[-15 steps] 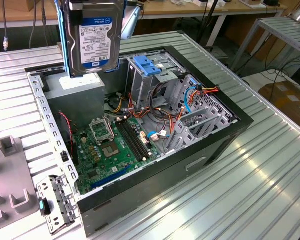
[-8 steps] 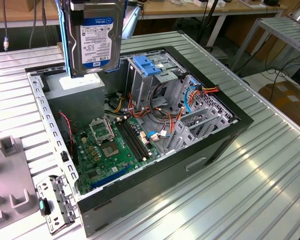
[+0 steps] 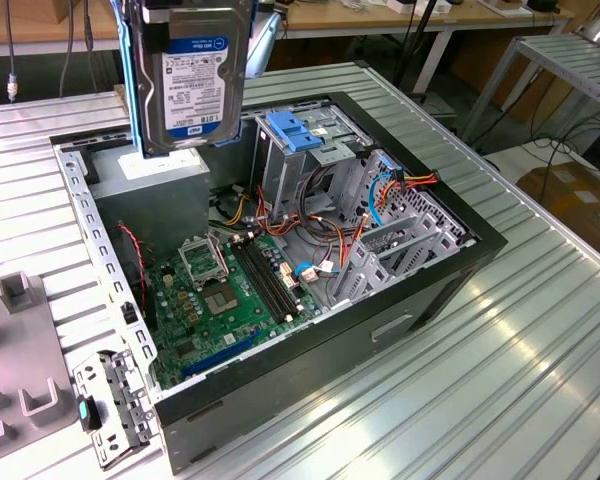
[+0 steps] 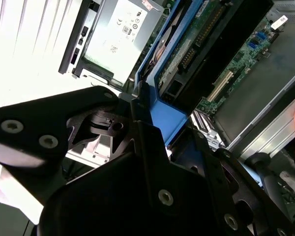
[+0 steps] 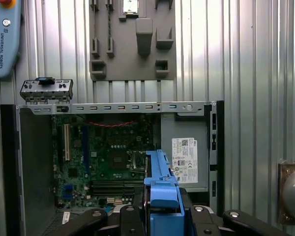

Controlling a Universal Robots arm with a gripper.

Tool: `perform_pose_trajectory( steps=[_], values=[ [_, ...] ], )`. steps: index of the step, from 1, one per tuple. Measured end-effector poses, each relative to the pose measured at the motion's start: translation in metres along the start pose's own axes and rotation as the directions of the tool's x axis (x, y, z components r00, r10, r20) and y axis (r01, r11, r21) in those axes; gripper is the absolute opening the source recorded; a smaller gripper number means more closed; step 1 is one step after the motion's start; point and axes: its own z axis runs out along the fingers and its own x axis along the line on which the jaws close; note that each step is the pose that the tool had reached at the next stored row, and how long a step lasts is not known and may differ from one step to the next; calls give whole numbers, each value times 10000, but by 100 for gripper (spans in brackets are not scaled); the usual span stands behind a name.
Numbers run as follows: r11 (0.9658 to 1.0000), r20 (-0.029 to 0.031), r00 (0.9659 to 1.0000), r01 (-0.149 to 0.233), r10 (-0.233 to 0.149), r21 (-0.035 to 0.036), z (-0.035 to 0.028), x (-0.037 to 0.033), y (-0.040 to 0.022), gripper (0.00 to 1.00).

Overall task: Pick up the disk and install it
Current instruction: 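Insert the disk into the insertion slot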

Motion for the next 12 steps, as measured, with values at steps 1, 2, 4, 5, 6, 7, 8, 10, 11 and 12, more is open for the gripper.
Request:
perform_pose_trajectory(
  steps=[1,2,4,5,6,7,8,10,11,12],
  values=[
    [10000,-1,10000,0,0,0,0,5,0,37],
    [10000,-1,10000,0,0,0,0,10,0,37],
    [10000,-2,10000,0,0,0,0,25,-1,37],
    [10000,-3,10000,0,0,0,0,31,-1,37],
    [10000,-3,10000,0,0,0,0,37,-1,37],
    [10000,-4,10000,0,0,0,0,48,-2,37],
    [10000,-5,10000,1,-1,0,0,53,-2,37],
    [10000,-8,10000,0,0,0,0,82,-3,37],
    [10000,-10,10000,0,0,0,0,108,-4,37],
    [10000,-10,10000,0,0,0,0,115,-4,37]
  ],
)
